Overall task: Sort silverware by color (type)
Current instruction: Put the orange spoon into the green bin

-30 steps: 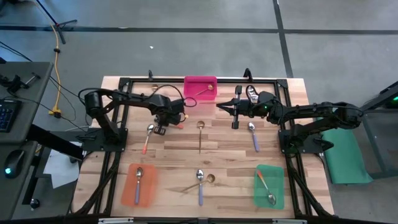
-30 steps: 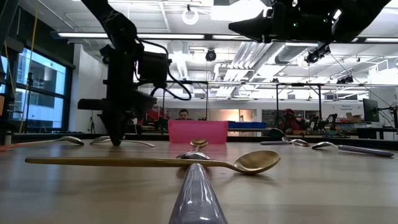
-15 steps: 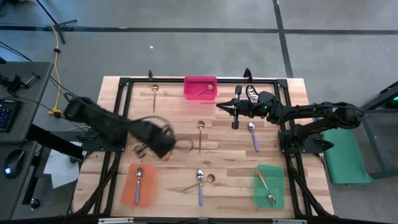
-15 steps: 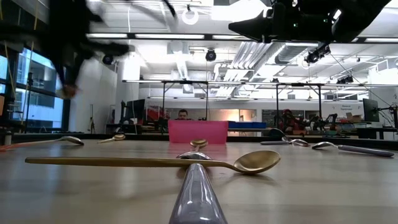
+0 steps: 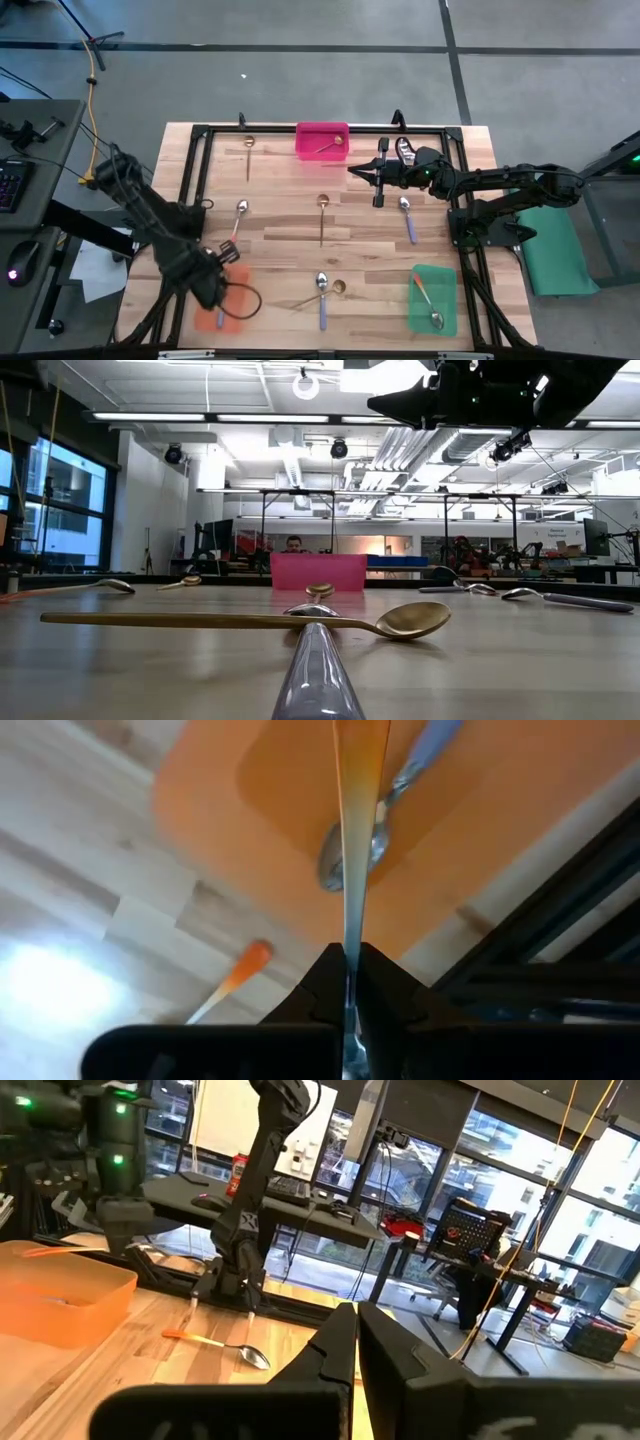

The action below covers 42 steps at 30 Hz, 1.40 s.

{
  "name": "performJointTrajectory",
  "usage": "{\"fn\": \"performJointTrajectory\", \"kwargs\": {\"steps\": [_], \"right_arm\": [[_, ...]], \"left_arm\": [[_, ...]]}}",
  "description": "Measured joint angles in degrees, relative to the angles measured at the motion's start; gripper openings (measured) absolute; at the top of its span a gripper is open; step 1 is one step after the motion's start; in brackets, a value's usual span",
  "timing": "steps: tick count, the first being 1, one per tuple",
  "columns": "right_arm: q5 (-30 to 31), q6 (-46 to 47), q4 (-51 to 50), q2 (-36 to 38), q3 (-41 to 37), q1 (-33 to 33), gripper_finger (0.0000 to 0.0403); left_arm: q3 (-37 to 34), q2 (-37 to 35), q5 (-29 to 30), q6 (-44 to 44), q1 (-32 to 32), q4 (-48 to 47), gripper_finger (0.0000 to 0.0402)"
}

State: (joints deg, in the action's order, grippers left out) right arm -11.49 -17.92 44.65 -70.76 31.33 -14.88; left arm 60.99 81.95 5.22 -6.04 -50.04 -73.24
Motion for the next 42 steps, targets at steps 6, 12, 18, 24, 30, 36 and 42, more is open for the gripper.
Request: {"fn": "performJointTrajectory", "kwargs": {"steps": [6,12,18,24,30,36,42], "right_arm": [[0.00,1.39,-0.45,0.00,0.00,0.00,0.0000],[0.00,2.63,-1.29,0.00,0.00,0.00,0.0000],[0.02,2.66,-1.78,0.00,0.00,1.11,0.0000],[0.02,2.65,-1.87,0.00,0.00,2.58,0.0000],[2.09,2.48,-2.00,0.00,0.00,4.11,0.0000],[2.32,2.46,-1.98,0.00,0.00,4.93,0.0000],[2.34,2.44,-1.95,0.00,0.00,5.10,0.0000]], "left_arm": [[0.03,6.10,0.02,-3.30,-3.01,1.23,0.0001],[5.05,12.27,0.41,-9.93,-3.79,1.58,0.0002],[9.25,14.97,1.11,-11.02,-3.76,4.40,0.0003],[9.22,17.73,-0.96,-11.00,-3.98,7.42,0.0003],[9.20,20.06,-2.55,-10.61,-4.05,8.04,0.0004],[7.82,20.96,-2.66,-11.56,-4.06,10.97,0.0004],[7.35,20.47,-1.76,-11.36,-4.12,8.40,0.0005]]}}
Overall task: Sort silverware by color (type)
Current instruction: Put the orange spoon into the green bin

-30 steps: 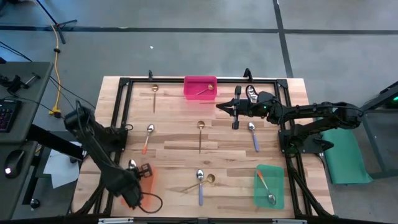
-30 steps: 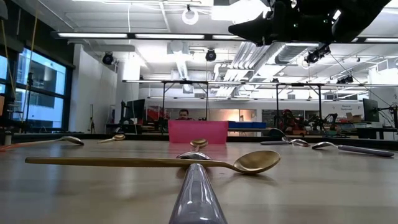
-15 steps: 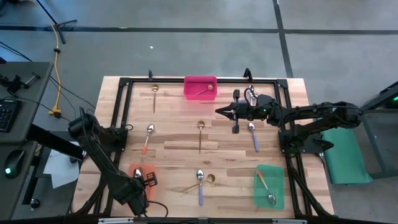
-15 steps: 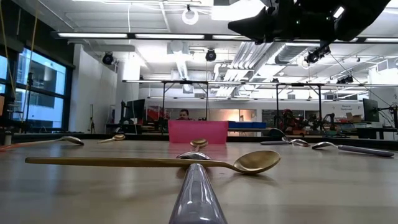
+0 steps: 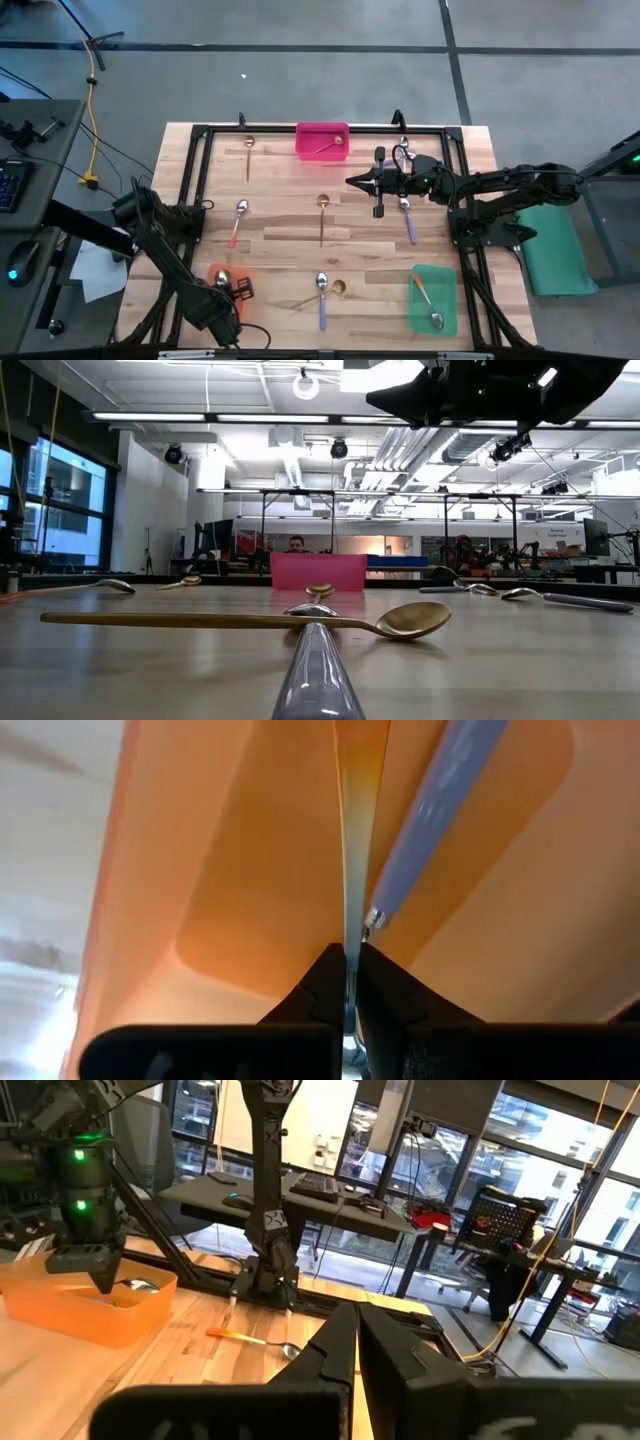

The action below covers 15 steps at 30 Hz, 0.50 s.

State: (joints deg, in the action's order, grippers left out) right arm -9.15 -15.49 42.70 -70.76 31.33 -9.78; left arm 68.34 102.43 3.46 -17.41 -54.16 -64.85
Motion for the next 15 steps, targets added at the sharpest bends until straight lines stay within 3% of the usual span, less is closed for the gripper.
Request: {"fn": "performJointTrajectory", "kwargs": {"steps": [6,11,15], "right_arm": [[0.04,-0.72,0.36,0.00,0.00,-0.02,0.0000],[0.09,-1.51,0.39,0.00,0.00,-0.14,0.0000],[0.06,-2.54,0.37,0.00,0.00,-0.83,0.0000]], "left_arm": [[3.43,-1.99,4.99,2.98,0.03,-9.76,0.0003],[0.62,-8.88,7.63,11.67,2.40,-4.33,0.0003],[-5.16,-17.66,13.16,12.73,6.02,2.21,0.0002]]}}
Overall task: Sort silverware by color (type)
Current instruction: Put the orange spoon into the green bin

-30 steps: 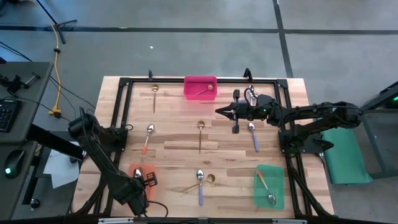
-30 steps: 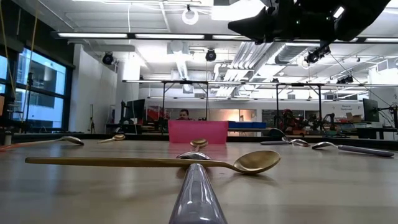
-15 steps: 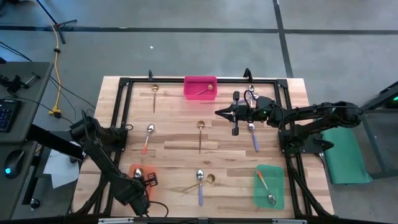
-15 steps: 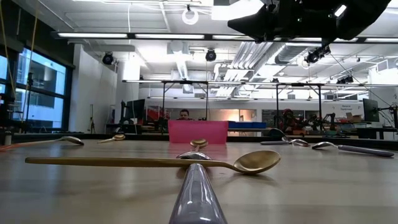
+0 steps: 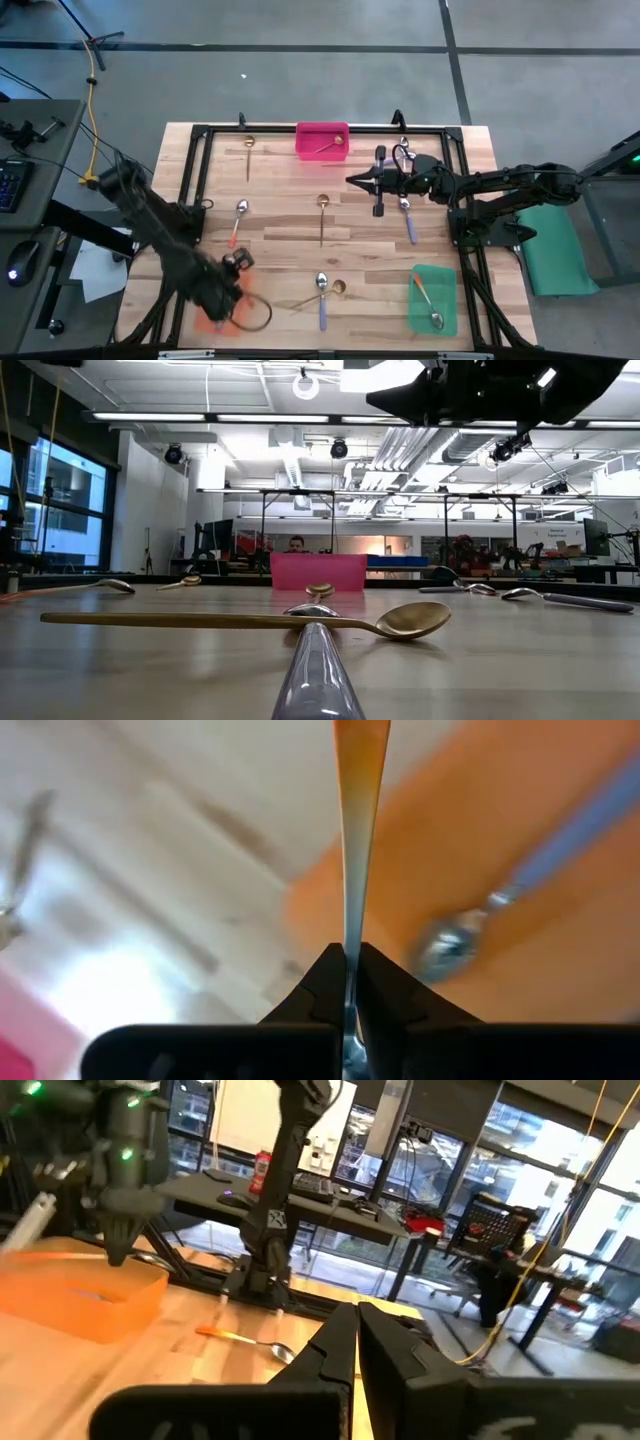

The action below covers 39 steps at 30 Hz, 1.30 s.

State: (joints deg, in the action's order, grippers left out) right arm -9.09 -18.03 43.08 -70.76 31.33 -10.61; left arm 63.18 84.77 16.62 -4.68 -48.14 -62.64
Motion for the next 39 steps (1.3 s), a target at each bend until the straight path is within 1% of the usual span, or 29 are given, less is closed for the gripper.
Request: {"fn": "performJointTrajectory", "kwargs": {"steps": [6,11,14,18,20,22,24,26,28,30,33,36,39], "right_arm": [[0.01,-3.56,0.37,-0.02,0.00,-2.24,0.0000],[0.05,-2.94,0.04,-0.01,0.00,-4.03,0.0000],[-0.02,0.57,-0.73,-0.05,0.17,-3.95,0.0000],[0.47,4.39,-0.96,-2.03,0.24,-2.11,0.0000],[2.73,5.70,-0.18,-3.61,0.23,-0.63,0.0004],[5.62,6.90,1.55,-5.53,0.24,1.03,0.0015],[8.42,8.09,4.26,-7.67,0.41,2.81,0.0037],[11.31,9.66,5.39,-9.79,1.82,4.84,0.0066],[14.68,11.49,5.63,-12.21,4.30,6.78,0.0101],[17.72,11.85,5.67,-14.50,7.07,8.47,0.0136],[20.25,11.67,5.68,-17.72,11.79,9.86,0.0181],[20.65,13.25,4.38,-19.73,15.72,9.64,0.0208],[20.54,14.61,0.57,-21.30,18.84,8.95,0.0215]], "left_arm": [[-9.67,-13.37,4.09,-0.54,8.92,12.34,0.0001],[-17.19,-21.28,4.88,-3.77,17.94,27.79,0.0001],[-22.77,-24.68,3.86,-6.05,24.77,38.82,0.0001],[-30.11,-26.89,-1.65,-7.78,35.37,56.30,0.0001],[-33.02,-26.79,-5.17,-7.68,40.67,66.10,0.0001],[-35.10,-26.00,-7.88,-6.57,45.58,74.71,0.0001],[-36.51,-24.40,-9.03,-5.29,49.42,81.86,0.0001],[-36.79,-22.23,-9.40,-4.91,52.30,86.18,0.0001],[-36.79,-19.41,-10.54,-4.90,54.22,89.77,0.0001],[-36.82,-16.32,-12.91,-4.47,55.53,93.78,0.0001],[-36.79,-12.08,-16.74,-3.09,56.85,99.52,0.0001],[-36.79,-9.44,-18.46,-2.12,57.86,103.15,0.0001],[-36.78,-8.34,-18.62,-1.87,58.39,105.26,0.0001]]}}
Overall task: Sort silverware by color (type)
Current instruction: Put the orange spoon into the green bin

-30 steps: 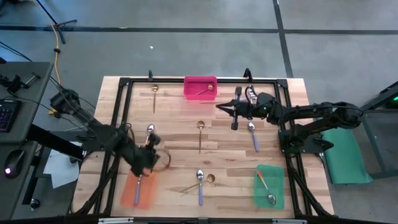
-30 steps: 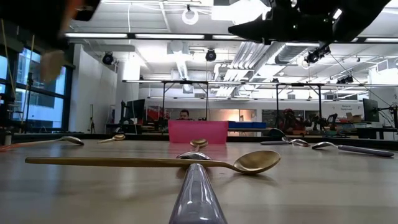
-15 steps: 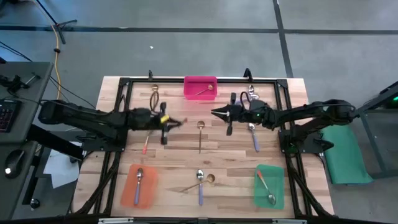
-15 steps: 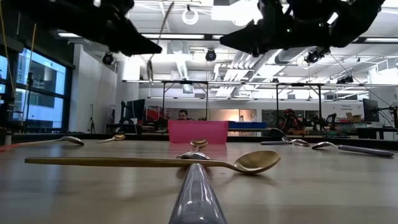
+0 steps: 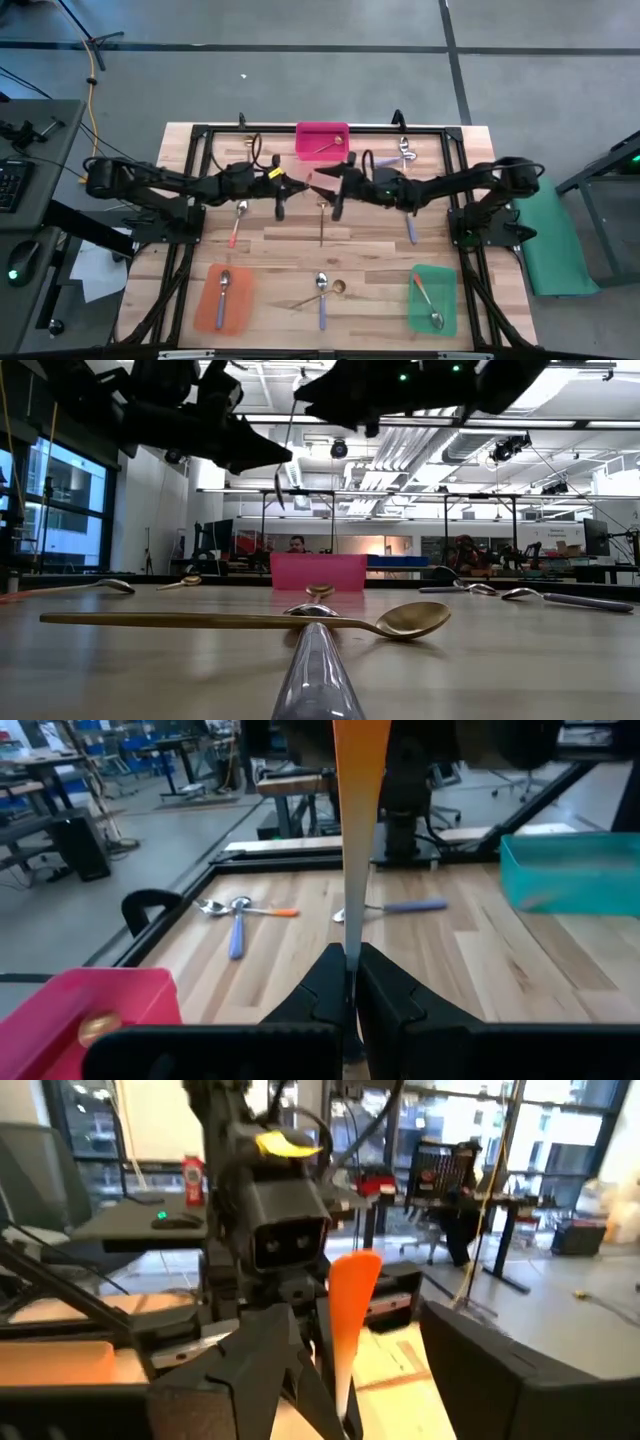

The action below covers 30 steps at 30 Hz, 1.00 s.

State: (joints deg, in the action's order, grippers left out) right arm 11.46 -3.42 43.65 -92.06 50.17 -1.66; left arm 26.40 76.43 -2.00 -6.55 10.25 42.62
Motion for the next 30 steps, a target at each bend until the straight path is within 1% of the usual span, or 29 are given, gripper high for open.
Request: {"fn": "performJointTrajectory", "kwargs": {"steps": [7,10,13,17,18,19,22,26,30], "right_arm": [[-2.47,1.70,-2.53,-3.97,4.74,-0.95,0.0206],[-4.18,2.55,-3.97,-5.09,6.02,-1.09,0.0187],[-5.16,3.34,-5.35,-5.70,7.10,-1.09,0.0140],[-5.51,3.43,-7.05,-5.76,7.75,-1.09,0.0040],[-5.64,3.23,-7.27,-5.76,7.86,-1.15,0.0021],[-5.46,2.67,-7.38,-5.76,7.94,-1.13,0.0013],[-5.52,3.24,-7.53,-5.76,7.94,-1.12,0.0023],[-5.47,3.17,-8.91,-4.84,7.96,-0.97,0.0008],[-5.26,3.80,-13.25,-1.43,7.98,-0.85,0.0006]], "left_arm": [[0.01,0.26,-1.59,0.55,0.02,1.05,0.0001],[0.01,0.25,-2.19,0.99,-0.18,0.94,0.0001],[0.01,0.26,-2.21,1.60,-0.25,0.93,0.0001],[0.01,0.26,-2.52,1.51,-0.26,1.03,0.0002],[0.01,0.26,-2.35,1.61,-0.29,1.04,0.0004],[0.01,0.24,-2.40,1.55,-0.27,1.05,0.0005],[0.01,0.26,-2.43,2.09,-0.27,1.06,0.0013],[0.04,0.23,-2.20,3.33,-0.27,1.34,0.0032],[0.10,0.23,-1.99,3.31,-0.29,1.10,0.0061]]}}
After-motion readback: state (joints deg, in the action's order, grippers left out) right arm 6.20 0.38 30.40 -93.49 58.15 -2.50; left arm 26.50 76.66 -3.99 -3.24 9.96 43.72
